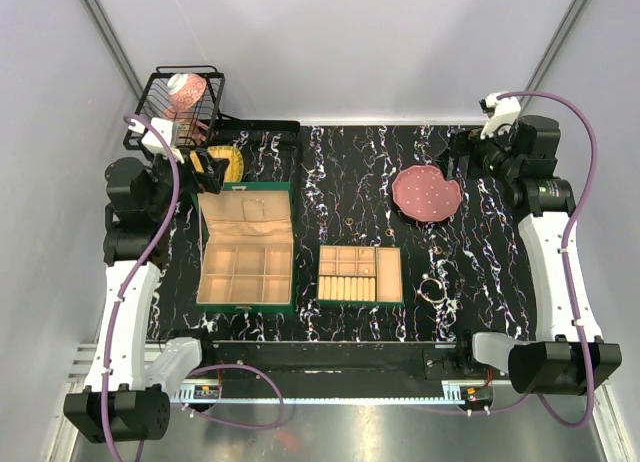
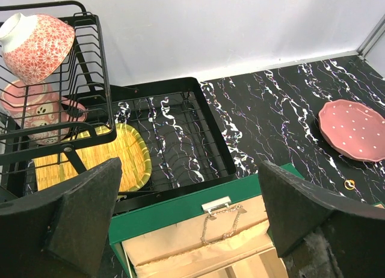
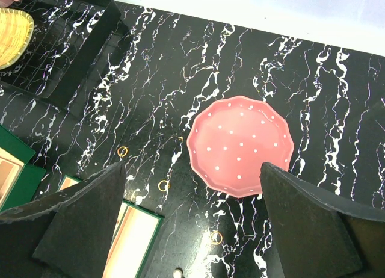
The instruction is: Organize the mixed jewelry
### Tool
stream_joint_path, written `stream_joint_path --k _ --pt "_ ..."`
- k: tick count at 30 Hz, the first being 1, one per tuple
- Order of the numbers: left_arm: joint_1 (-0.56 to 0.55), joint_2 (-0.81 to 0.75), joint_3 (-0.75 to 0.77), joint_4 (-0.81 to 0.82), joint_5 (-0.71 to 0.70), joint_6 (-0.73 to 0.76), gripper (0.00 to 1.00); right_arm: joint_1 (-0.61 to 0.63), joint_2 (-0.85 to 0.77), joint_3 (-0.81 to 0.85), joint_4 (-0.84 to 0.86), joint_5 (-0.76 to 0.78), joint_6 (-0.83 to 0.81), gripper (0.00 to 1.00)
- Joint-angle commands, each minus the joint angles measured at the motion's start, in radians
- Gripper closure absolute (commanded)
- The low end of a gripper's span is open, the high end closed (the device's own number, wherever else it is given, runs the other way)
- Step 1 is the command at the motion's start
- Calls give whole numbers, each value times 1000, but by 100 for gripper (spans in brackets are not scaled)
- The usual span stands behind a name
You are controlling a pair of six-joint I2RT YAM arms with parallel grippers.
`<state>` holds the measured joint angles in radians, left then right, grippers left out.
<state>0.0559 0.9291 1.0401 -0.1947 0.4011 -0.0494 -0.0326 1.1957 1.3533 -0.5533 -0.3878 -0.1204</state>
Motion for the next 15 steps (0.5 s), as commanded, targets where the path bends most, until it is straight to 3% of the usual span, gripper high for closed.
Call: stream_joint_path --k 1,15 --pt "-4 -18 15 15 28 11 1 2 -24 21 3 -33 -13 1" --pt "-5 -22 32 -23 59 16 1 0 -21 27 -8 -68 -18 0"
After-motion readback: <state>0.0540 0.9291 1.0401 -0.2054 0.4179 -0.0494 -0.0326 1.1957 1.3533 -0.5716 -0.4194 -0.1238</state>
